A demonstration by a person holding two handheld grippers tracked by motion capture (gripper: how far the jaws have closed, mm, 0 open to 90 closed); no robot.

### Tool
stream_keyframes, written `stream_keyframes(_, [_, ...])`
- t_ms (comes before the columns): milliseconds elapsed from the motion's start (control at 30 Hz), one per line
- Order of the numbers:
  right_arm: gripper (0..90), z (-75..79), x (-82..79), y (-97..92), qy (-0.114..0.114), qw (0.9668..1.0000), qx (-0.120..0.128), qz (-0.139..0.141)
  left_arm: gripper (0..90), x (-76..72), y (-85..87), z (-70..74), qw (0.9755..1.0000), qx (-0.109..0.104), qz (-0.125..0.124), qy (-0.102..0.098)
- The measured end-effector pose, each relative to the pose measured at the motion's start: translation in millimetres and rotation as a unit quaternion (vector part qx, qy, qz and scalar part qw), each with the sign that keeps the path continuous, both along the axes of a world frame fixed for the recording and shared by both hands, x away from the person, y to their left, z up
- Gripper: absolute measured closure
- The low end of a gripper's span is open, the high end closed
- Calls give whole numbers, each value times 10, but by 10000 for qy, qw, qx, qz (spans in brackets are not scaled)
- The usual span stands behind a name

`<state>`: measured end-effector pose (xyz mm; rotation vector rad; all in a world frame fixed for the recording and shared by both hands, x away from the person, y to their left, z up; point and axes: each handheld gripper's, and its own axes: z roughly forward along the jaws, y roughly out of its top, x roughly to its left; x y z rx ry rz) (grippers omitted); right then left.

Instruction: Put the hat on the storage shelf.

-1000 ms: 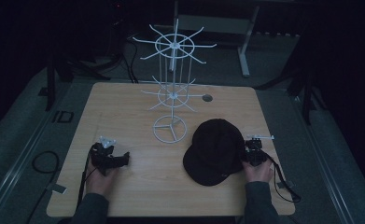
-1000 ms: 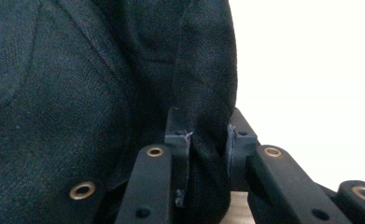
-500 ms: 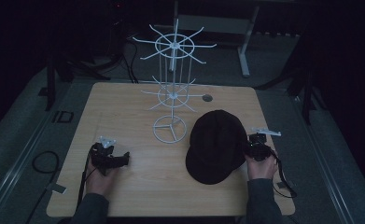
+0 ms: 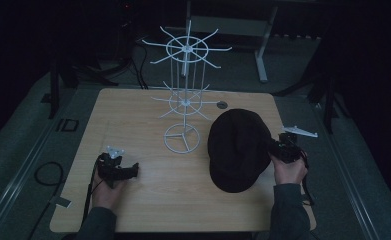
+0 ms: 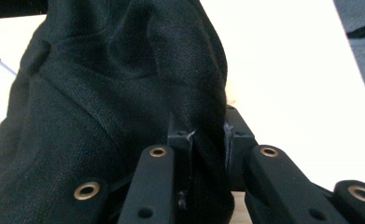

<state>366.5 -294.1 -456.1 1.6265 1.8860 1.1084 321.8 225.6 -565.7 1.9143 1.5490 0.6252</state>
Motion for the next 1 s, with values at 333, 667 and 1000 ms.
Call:
stream_keyframes(333, [775, 216, -10, -38, -359, 9994, -31, -16, 91, 0, 0, 0, 10000, 0, 0, 2])
stream_keyframes(667, [774, 351, 17, -150, -633, 9976, 103, 245, 91, 0, 0, 0, 10000, 0, 1, 1])
stream_keyframes(1000, [773, 539, 22, -225, -883, 9948, 58, 513, 92, 1, 1, 0, 10000, 7, -2, -1])
